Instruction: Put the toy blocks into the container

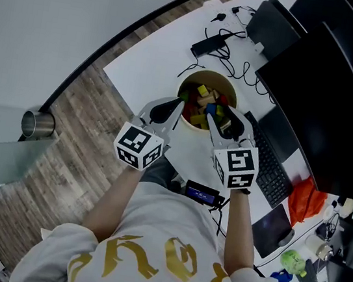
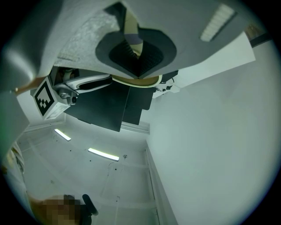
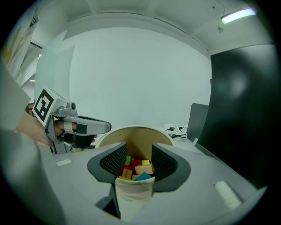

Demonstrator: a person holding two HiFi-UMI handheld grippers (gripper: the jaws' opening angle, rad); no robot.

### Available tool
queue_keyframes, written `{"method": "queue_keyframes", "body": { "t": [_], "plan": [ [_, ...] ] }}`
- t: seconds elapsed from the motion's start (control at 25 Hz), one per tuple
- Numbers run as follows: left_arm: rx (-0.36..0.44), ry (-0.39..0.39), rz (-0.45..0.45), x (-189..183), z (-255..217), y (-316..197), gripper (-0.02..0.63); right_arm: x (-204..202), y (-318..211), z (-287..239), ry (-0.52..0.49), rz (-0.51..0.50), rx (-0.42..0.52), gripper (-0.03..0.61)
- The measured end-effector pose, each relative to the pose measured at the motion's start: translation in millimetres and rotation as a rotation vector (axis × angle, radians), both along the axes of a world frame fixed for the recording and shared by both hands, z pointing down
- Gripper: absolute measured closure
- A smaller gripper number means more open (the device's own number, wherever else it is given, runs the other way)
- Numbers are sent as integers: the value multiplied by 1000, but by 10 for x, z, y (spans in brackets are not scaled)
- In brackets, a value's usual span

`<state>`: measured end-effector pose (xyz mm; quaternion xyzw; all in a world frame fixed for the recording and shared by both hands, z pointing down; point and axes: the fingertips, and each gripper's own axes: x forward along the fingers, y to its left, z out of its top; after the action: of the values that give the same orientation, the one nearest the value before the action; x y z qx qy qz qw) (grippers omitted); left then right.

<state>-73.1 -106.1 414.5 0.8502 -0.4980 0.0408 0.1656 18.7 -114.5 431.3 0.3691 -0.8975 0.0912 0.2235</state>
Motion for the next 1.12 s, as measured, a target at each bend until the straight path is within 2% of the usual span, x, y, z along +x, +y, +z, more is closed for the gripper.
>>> {"method": "queue_keyframes", "body": {
  "t": [0.24,0.72,0.88,1.12],
  "plan": [
    [15,16,17,97,-66,77,604,224,111,-30,-21,59,2,385],
    [31,5,103,493,-84,352,604,1021,461,66,18,193,-11,391],
    [25,1,120,566,-58,415,604,1137,555,68,-4,222,-7,387],
    [10,-12,147,665,36,503,604,1203,654,224,23,238,-37,380]
  ]
}}
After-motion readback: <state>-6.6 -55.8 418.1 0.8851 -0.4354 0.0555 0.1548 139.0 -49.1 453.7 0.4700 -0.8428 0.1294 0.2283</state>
